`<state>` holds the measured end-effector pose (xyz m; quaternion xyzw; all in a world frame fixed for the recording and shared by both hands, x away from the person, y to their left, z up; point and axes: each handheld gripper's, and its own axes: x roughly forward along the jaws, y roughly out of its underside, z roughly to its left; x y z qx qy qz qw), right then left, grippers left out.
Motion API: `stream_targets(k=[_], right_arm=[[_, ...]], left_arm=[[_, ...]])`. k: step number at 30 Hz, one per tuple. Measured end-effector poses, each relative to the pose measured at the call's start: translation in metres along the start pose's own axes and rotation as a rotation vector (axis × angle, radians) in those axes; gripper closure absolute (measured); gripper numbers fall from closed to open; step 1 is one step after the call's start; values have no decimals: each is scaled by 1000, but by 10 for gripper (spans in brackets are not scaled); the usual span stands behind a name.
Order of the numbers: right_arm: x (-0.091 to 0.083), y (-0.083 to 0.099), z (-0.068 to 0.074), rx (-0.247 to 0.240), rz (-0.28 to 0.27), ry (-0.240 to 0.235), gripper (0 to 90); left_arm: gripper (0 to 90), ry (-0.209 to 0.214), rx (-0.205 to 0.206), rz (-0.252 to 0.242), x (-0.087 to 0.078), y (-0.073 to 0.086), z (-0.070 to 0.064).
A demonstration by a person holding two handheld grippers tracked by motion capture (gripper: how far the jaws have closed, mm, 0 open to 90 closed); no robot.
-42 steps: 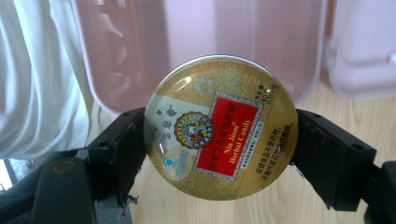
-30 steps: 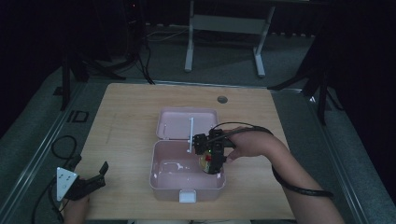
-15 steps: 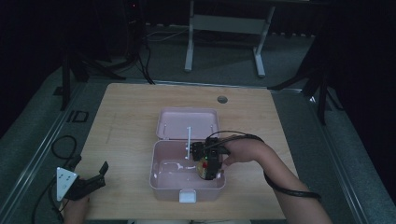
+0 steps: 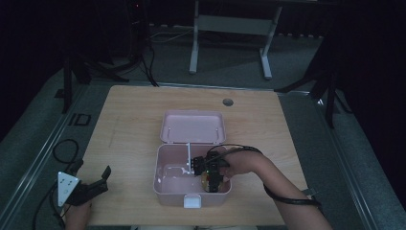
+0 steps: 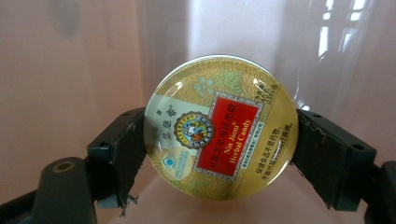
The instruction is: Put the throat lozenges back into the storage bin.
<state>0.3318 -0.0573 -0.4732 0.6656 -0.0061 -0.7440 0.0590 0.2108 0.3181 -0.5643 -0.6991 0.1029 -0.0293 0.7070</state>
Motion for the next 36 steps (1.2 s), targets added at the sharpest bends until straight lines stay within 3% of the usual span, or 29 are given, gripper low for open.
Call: stream_targets(k=[10,15,25,34,36], right_arm=[[4,4,0,15,12,-20,189],[-3,5,1,10,-6,-2,206],[-37,21,3,35,-111,36,217],[-67,48,6,79,-233,110,208],[-71,55,8,91,-265,109,207]], left_arm=[[18,-1,14,10,1,0,-1],[18,-1,15,9,0,0,-1],[18,0,13,11,1,0,-1],[18,0,11,9,1,1,-1],[18,-1,12,10,1,0,-1]])
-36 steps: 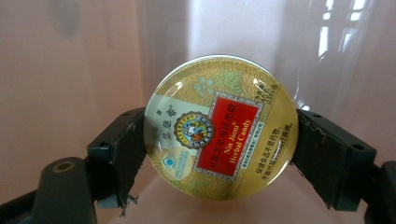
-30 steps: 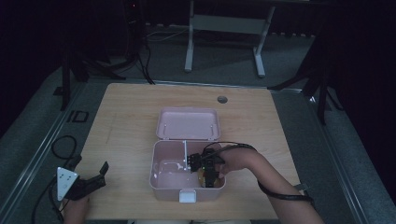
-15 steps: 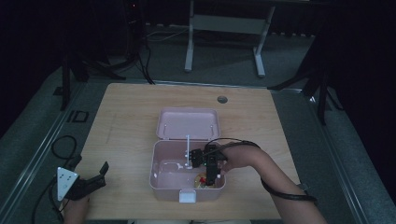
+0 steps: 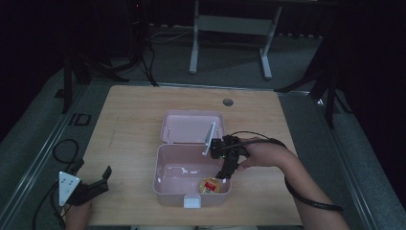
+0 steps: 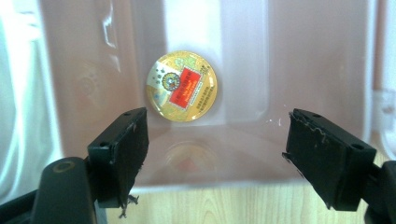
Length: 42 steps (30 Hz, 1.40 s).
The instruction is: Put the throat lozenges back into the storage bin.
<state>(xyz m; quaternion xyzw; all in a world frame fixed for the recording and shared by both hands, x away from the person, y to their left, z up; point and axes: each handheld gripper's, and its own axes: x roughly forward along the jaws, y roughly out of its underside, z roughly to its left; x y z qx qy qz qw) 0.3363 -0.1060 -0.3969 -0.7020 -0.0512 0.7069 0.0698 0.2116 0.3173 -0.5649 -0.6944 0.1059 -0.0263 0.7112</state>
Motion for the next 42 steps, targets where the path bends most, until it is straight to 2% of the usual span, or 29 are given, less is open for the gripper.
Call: stream_targets(k=[5,7,9,13,16,19,20,21,22,30,33,37,42], right_arm=[[-17,16,-5,47,-57,44,203],[-24,23,-7,50,-88,77,196],[-28,27,-8,62,-105,84,195],[-44,52,-14,111,-179,134,191],[-48,73,-18,166,-211,154,191],[-43,93,-23,223,-233,162,190],[-43,93,-23,223,-233,162,190],[-40,99,-25,244,-237,159,190],[-29,111,-29,282,-240,164,175],[24,146,-42,423,-249,137,175],[39,158,-45,477,-284,166,175],[53,175,-48,552,-334,253,175],[67,195,-49,645,-416,284,175]], left_arm=[[18,3,-3,-4,0,0,0],[18,2,-4,-3,0,0,0],[18,3,-4,-4,0,0,0],[18,2,-1,-2,0,0,0],[18,1,2,1,0,0,0],[18,1,1,2,0,0,0],[18,1,1,2,0,0,0],[18,1,1,2,0,0,0],[18,2,2,1,0,0,-1],[18,3,0,0,0,0,0],[18,2,3,0,0,0,-1],[18,3,2,1,0,0,-1],[18,6,3,5,0,0,-1]])
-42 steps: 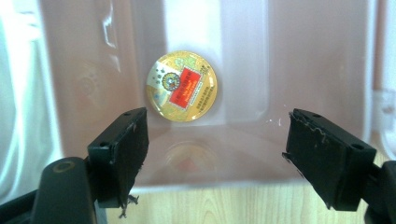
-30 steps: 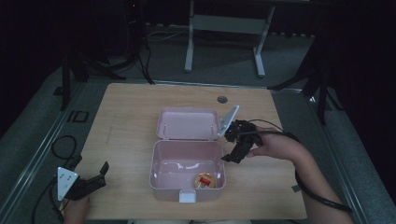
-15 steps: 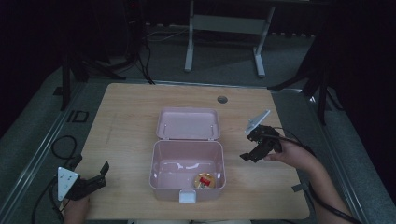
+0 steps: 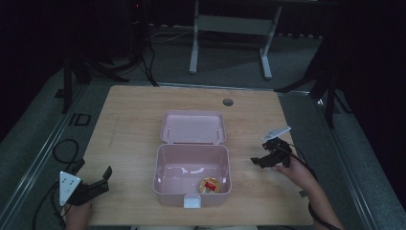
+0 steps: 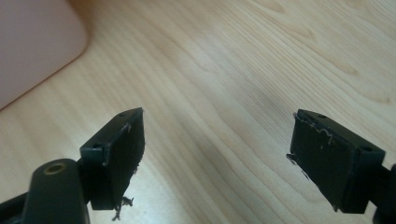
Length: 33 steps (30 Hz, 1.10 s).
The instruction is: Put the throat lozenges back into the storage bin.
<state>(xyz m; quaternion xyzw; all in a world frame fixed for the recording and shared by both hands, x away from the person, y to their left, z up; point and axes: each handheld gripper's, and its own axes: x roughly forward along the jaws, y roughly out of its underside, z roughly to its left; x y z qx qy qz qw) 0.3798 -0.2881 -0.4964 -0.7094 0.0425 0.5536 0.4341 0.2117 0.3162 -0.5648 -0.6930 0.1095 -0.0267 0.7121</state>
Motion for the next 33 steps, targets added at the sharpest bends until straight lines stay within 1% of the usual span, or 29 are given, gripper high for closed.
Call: stream_targets(k=[1,2,3,4,5,6,7,8,9,10,12,13,14,15,17,21,23,25,27,30,31,33], right_arm=[[1,4,-2,12,-12,18,175],[1,4,-2,12,-12,18,175],[2,8,-4,21,-23,43,175],[1,17,-8,52,-53,87,175],[1,21,-10,71,-67,105,175],[0,25,-12,92,-89,115,175],[0,29,-15,116,-103,122,175],[0,33,-17,140,-110,138,174],[0,33,-17,140,-110,138,174],[0,41,-21,185,-126,174,137],[-1,50,-24,229,-155,236,136],[-3,54,-27,258,-173,249,135],[-3,54,-27,258,-173,249,135],[-6,62,-30,306,-207,284,134],[-7,69,-31,347,-218,300,130],[-8,80,-30,387,-241,350,123],[-7,84,-28,410,-247,355,117],[-6,89,-25,425,-262,383,116],[-5,92,-23,441,-274,422,116],[-3,96,-21,472,-294,467,117],[-3,97,-21,478,-300,476,116],[-4,99,-20,486,-325,514,117]], left_arm=[[18,0,-2,-2,0,0,0],[18,0,-2,-2,0,0,0],[18,0,-2,-2,0,0,0],[18,0,-2,-5,0,0,0],[18,0,-1,-5,0,0,0],[18,1,-1,-3,0,0,0],[18,0,-1,-5,0,0,0],[18,-1,-1,-6,0,0,0],[18,-1,-1,-6,0,0,0],[18,-1,-3,-5,0,0,0],[18,-1,-2,-6,0,0,0],[18,-1,0,-4,0,0,0],[18,-1,0,-4,0,0,0],[18,-1,0,-4,0,0,0],[18,-2,0,-5,0,0,0],[18,-2,-1,-3,0,0,0],[18,-2,0,-4,0,0,0],[17,-1,-1,-4,0,0,0],[18,-2,-3,-4,0,0,1],[18,-1,-3,-6,0,0,0],[18,-1,-1,-6,0,0,0],[18,0,-1,-7,0,0,0]])
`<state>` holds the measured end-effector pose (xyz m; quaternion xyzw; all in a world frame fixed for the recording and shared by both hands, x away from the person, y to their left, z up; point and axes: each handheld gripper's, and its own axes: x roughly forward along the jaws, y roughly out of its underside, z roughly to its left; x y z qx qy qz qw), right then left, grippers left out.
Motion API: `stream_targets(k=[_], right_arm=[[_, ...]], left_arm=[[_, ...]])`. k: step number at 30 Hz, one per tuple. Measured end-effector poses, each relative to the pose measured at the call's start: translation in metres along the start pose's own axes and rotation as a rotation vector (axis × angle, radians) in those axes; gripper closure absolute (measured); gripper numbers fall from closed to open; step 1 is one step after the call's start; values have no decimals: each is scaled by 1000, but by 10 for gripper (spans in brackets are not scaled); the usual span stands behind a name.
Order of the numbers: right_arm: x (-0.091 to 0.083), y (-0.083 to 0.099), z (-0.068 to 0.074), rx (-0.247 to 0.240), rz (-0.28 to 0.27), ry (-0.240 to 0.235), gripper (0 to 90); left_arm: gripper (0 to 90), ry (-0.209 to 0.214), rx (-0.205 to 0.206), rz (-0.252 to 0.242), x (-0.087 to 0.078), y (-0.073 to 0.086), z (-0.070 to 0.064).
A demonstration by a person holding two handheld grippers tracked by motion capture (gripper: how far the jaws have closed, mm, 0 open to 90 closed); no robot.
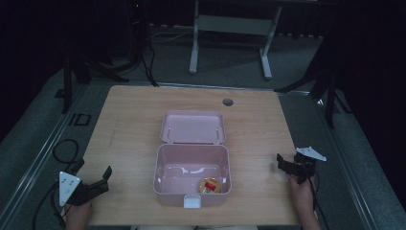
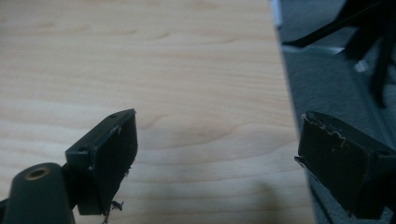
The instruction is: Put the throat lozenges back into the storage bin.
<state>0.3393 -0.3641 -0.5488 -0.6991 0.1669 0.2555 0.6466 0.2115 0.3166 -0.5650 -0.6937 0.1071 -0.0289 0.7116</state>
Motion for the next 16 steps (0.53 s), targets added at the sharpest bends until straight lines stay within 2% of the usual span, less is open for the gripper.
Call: stream_targets(k=[3,6,10,16], right_arm=[[-1,2,0,9,-22,26,118],[-1,1,0,21,-17,28,118],[0,1,-3,52,-20,62,119],[1,1,-3,58,-6,58,120]], left_arm=[[17,-2,-2,1,0,0,0],[18,-3,-2,2,0,0,1],[18,-5,-1,2,0,0,0],[18,-4,0,4,0,0,0]])
